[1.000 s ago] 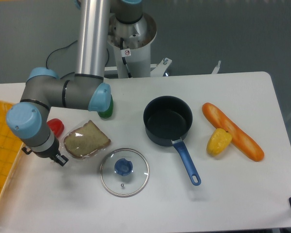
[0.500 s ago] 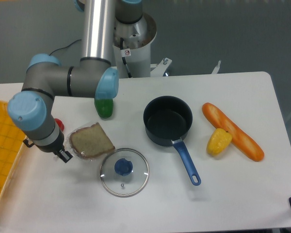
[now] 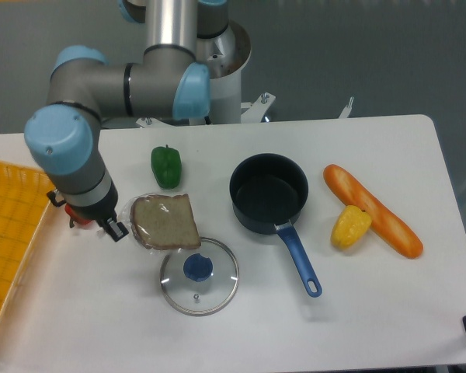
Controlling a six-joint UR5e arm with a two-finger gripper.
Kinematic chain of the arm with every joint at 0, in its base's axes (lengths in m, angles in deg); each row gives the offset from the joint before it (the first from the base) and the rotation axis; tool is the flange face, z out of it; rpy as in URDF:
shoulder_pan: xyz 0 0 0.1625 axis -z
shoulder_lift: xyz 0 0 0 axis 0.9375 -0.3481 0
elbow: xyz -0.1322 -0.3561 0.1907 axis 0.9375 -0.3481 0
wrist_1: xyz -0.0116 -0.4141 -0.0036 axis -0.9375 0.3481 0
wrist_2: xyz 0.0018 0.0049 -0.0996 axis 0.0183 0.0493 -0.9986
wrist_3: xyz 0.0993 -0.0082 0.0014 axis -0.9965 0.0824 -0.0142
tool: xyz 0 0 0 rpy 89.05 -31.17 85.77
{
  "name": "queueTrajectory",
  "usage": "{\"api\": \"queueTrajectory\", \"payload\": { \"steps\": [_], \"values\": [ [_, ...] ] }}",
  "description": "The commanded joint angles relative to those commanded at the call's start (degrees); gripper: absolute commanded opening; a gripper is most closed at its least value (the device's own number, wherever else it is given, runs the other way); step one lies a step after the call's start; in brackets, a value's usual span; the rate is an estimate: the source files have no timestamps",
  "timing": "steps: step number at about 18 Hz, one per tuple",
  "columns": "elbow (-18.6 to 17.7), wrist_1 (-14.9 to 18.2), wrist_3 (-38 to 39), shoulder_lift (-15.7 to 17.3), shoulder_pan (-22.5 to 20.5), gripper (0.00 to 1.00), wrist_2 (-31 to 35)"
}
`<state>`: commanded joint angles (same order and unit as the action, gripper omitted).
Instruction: Pick up the toast
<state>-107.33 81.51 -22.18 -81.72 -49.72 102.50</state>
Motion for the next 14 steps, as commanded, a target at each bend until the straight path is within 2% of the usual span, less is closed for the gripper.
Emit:
{"api": "queueTrajectory", "payload": {
  "steps": [4, 7, 14],
  "values": [
    [0.00, 0.17, 0.35, 0.27, -0.70, 0.00, 0.00],
    [-0.26, 1.93, 0.00, 1.76, -1.76, 0.00, -0.18],
    [-0.26, 1.85, 0.00, 2.20, -2.64, 0.00, -2.37]
  ]
}}
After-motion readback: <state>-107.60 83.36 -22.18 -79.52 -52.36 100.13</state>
